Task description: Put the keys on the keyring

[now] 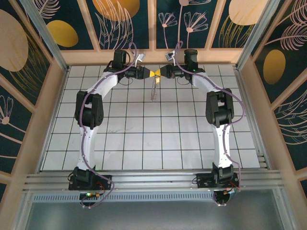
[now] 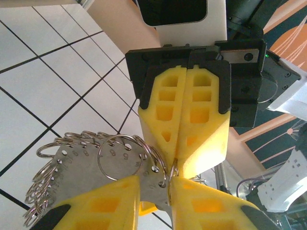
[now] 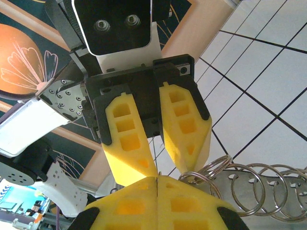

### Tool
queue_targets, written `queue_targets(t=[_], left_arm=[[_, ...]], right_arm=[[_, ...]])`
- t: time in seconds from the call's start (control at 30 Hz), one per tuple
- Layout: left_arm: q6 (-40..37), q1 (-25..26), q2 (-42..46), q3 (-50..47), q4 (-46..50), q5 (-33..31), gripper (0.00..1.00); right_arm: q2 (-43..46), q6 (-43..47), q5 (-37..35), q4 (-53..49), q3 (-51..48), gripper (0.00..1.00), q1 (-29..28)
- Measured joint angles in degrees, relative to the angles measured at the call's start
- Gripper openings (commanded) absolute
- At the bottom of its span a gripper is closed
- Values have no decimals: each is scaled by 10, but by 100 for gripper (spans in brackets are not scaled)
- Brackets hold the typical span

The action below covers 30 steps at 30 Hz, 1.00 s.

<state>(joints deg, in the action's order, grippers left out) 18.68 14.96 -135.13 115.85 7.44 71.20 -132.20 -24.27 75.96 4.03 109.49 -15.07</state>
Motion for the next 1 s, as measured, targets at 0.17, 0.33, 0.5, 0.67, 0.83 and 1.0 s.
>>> queue_targets(t=[0.17,0.33,0.5,0.67,0.83,1.0], left_arm=[[4,0,0,-3,-10,7,16],[11,3,0,-6,-22,18,11],[15,3,0,-12,-36,23,2],[20,3,1,-16,-46,25,0],[24,3,7,-28,-59,22,0],[25,3,18,-39,-64,14,0]], right_arm=[[0,0,0,0,0,0,0],[-2,0,0,0,1,0,0],[-2,0,0,0,1,0,0],[-2,0,0,0,1,0,0],[-2,0,0,0,1,0,0],[-2,-5,1,7,1,16,0]])
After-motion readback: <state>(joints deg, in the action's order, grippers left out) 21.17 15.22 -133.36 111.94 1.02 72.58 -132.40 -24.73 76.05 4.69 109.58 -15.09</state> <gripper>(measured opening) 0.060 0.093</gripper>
